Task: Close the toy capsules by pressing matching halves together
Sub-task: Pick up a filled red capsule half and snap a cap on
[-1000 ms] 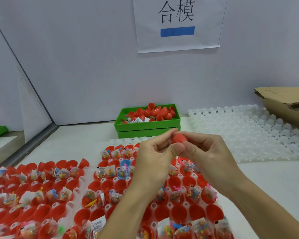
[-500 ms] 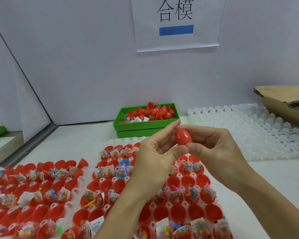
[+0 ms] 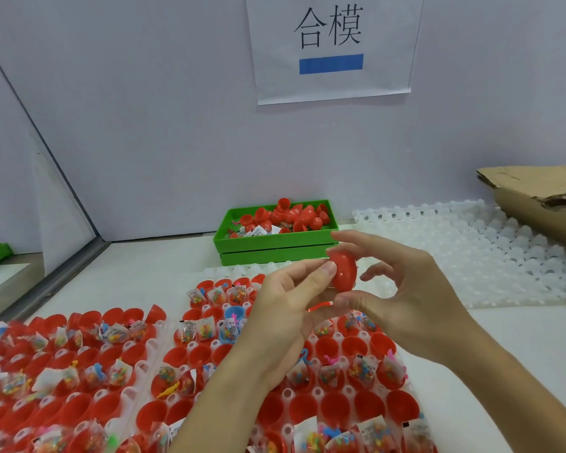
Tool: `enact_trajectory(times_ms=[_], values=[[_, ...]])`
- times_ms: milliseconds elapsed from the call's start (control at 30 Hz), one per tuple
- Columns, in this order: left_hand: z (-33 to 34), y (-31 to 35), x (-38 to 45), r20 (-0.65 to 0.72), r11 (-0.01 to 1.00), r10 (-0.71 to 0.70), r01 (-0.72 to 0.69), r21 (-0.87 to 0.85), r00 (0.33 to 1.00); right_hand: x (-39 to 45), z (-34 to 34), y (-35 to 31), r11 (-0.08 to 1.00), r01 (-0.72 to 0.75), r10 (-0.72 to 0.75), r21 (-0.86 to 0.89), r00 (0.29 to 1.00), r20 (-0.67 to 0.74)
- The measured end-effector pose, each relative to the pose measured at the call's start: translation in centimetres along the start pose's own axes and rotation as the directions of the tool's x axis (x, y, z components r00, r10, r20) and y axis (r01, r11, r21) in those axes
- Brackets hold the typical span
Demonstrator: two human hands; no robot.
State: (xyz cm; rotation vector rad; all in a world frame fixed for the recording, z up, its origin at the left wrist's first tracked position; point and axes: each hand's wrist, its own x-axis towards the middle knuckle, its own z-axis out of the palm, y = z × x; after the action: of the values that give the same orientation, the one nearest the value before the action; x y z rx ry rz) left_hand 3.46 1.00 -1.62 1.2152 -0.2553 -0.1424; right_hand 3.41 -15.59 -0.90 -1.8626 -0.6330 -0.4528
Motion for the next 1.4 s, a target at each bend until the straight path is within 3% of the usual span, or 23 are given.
enact_trajectory(times_ms=[267, 500, 600, 667, 733, 800, 933, 1100, 1300, 1400], values=[[0.07, 0.62, -0.40, 0.036, 0.982, -0.038, 0.044, -0.186, 0.999, 0.10, -0.10, -0.18, 1.000, 0.011, -0.011, 0.020, 1.000, 0.022], [0.11, 0.70, -0.47, 0.084, 0.980, -0.040, 0.056, -0.192, 0.996, 0.16, -0.09, -0.12, 0.997, 0.027, -0.025, 0.073, 0.999, -0.031], [0.17, 0.65, -0.32, 0.027, 0.995, 0.000, 0.002, -0.099, 1.000, 0.17, -0.01, -0.18, 0.985, -0.027, 0.034, 0.170, 0.999, -0.042], [0.02, 0.37, -0.27, -0.043, 0.991, 0.101, -0.097, 0.087, 0.994, 0.13, -0.11, -0.36, 0.964, -0.074, 0.090, 0.256, 0.995, -0.052], [-0.27, 0.30, -0.30, -0.089, 0.915, 0.253, -0.208, 0.346, 0.963, 0.17, -0.36, -0.49, 0.940, -0.137, 0.163, 0.312, 0.985, -0.057], [-0.42, 0.24, -0.39, -0.037, 0.839, 0.326, -0.271, 0.471, 0.945, 0.30, -0.47, -0.51, 0.899, -0.228, 0.251, 0.374, 0.968, -0.014], [0.07, 0.20, -0.48, 0.040, 0.763, 0.368, -0.326, 0.558, 0.929, 0.54, 0.05, -0.77, 0.774, -0.394, 0.397, 0.496, 0.912, 0.104], [0.37, 0.20, -0.60, 0.045, 0.756, 0.426, -0.382, 0.532, 0.904, 0.53, 0.33, -0.74, 0.692, -0.449, 0.430, 0.565, 0.885, 0.177], [0.41, 0.09, -0.61, 0.025, 0.724, 0.455, -0.386, 0.572, 0.890, 0.45, 0.17, -0.48, 0.809, -0.326, 0.372, 0.489, 0.928, 0.004], [0.57, 0.06, -0.62, 0.006, 0.775, 0.427, -0.369, 0.513, 0.904, 0.32, 0.32, -0.40, 0.865, -0.278, 0.338, 0.418, 0.938, -0.076]])
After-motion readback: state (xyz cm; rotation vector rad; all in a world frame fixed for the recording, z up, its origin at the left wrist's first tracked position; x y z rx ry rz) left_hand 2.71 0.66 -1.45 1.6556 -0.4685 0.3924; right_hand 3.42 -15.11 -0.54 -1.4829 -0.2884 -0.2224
